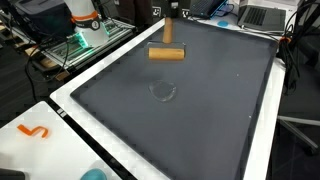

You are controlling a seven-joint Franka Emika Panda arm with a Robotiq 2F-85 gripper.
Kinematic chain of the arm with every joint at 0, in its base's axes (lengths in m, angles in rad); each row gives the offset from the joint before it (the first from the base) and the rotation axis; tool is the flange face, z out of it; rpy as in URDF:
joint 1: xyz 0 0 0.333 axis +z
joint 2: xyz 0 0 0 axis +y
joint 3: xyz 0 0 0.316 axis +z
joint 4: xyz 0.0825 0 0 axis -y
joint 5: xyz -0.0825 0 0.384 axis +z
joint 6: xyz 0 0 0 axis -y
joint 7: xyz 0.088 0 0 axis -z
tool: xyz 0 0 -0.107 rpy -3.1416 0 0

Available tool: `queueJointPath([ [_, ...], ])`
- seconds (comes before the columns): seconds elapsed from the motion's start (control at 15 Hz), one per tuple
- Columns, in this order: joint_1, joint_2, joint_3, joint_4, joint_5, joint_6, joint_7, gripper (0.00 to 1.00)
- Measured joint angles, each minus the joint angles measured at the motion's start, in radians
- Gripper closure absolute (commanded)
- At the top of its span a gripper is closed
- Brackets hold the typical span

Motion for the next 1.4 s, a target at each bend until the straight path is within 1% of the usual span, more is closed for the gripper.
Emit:
queueJointPath([
  [0.6,0.000,0.003,-0.001,0.000,0.000,0.004,0.022,0.76],
  [0.93,-0.002,0.009,-0.013,0.000,0.002,0.024,0.015,0.76],
  [1.13,-0.002,0.017,-0.027,0.001,0.009,0.039,-0.027,0.76],
  [1.4,-0.003,0.020,-0.054,0.002,0.056,0.042,-0.150,0.76],
])
